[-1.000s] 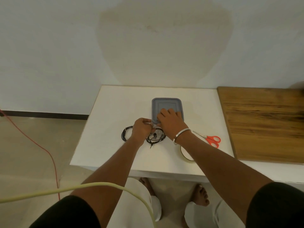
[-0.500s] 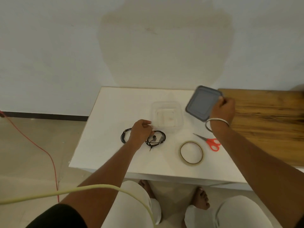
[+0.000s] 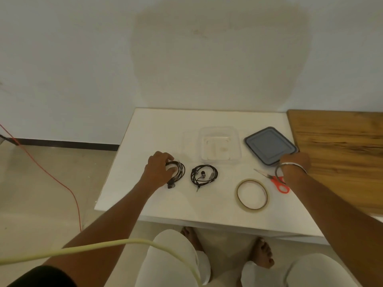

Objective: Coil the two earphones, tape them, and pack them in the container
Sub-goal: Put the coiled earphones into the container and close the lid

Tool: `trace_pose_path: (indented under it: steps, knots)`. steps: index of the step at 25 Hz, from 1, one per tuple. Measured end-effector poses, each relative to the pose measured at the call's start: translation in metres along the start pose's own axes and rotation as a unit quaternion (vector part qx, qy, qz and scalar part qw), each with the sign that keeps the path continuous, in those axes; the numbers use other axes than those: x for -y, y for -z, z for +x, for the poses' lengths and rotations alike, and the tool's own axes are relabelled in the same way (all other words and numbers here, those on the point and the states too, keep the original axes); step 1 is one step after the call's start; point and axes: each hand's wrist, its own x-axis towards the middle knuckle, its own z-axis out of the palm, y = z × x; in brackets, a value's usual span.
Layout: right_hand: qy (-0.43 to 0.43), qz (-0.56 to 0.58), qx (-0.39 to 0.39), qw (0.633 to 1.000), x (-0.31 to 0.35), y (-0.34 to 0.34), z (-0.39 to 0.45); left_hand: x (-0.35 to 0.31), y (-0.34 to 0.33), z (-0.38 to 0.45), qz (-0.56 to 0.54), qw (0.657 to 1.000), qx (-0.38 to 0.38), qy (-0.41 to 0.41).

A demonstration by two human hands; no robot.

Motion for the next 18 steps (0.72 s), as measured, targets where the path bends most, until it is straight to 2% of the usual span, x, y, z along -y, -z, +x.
trace_pose_path:
  steps: [3,5,7,9,10,13,15,18]
  knots:
    - [0.013,-0.037,-0.046,0.998,0.005,-0.005,-0.007,0.003,-0.002,0.002,0.023,1.0,0.007,-0.018]
    - [0.025,0.025,-0.082,0.996,0.01,-0.01,-0.024,0.0,-0.004,0.002,0.048,0.999,0.01,-0.022]
    - [0.167,0.089,-0.121,0.974,0.012,-0.019,-0.05,-0.003,-0.005,-0.001,0.092,0.995,0.016,-0.042]
    - [0.332,0.077,-0.09,0.936,0.008,-0.034,-0.083,-0.004,-0.005,-0.006,0.12,0.99,0.013,-0.068]
    - [0.374,0.067,-0.055,0.923,0.003,-0.045,-0.097,-0.004,-0.005,-0.009,0.118,0.99,0.007,-0.073]
    - [0.368,-0.069,0.03,0.927,-0.01,-0.076,-0.129,-0.005,-0.003,-0.013,0.093,0.993,0.002,-0.068]
    - [0.338,-0.171,0.037,0.925,-0.016,-0.094,-0.138,-0.006,0.001,-0.013,0.088,0.994,0.017,-0.067]
    - [0.292,-0.229,0.054,0.927,-0.012,-0.106,-0.14,-0.009,0.016,-0.009,0.016,0.996,0.044,-0.079]
